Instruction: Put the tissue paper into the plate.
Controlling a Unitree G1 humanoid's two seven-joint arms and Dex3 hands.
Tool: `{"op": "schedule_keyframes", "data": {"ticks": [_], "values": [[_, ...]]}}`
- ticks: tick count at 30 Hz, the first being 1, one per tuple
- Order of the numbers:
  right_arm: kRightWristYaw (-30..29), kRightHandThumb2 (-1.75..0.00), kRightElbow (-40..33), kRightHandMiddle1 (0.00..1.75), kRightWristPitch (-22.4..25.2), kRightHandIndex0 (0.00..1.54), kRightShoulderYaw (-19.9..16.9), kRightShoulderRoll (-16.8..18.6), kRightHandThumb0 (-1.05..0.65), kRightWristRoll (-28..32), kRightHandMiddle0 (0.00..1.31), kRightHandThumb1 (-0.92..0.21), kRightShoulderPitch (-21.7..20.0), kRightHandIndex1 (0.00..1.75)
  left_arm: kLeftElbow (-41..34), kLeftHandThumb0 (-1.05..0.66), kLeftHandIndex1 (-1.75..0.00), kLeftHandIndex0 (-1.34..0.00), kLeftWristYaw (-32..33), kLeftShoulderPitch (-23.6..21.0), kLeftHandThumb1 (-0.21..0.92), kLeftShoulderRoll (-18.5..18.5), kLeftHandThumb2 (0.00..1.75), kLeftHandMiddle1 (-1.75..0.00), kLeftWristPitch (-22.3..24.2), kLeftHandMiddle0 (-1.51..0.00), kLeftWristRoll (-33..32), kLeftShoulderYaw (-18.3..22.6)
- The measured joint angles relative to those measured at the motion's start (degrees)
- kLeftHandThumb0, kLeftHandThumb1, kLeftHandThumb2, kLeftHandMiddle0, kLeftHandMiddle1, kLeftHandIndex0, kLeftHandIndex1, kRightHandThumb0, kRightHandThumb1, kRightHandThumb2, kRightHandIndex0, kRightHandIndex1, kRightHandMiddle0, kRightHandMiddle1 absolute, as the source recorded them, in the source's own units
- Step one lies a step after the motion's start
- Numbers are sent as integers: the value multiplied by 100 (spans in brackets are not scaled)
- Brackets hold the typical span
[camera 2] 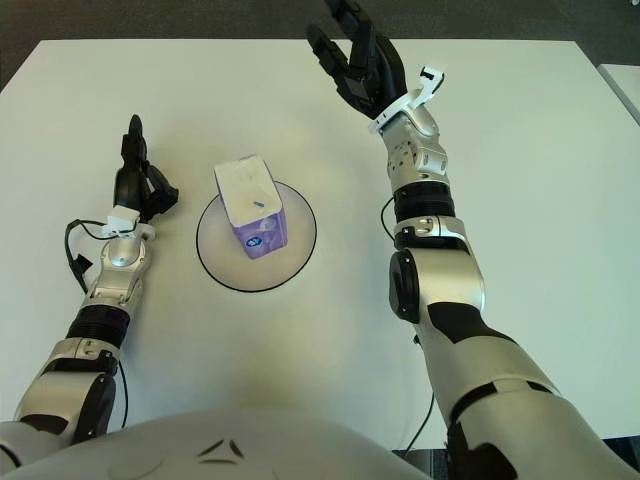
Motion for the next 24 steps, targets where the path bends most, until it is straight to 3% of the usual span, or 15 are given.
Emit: {"op": "schedule_keyframes", "data": {"ticks": [19,24], "values": [[-84,-115,213,3,-364,0,-367,586,-105,-31,3,-92,1126,0,-299,-96,-6,0,1,196,92,-75,119,0,111,-5,4,-3],[-116,-118,213,15,-396,2,-372,675,-105,-44,0,-92,1315,0,-348,-96,-6,0,1,229,92,-89,119,0,135,-4,7,-5]]}}
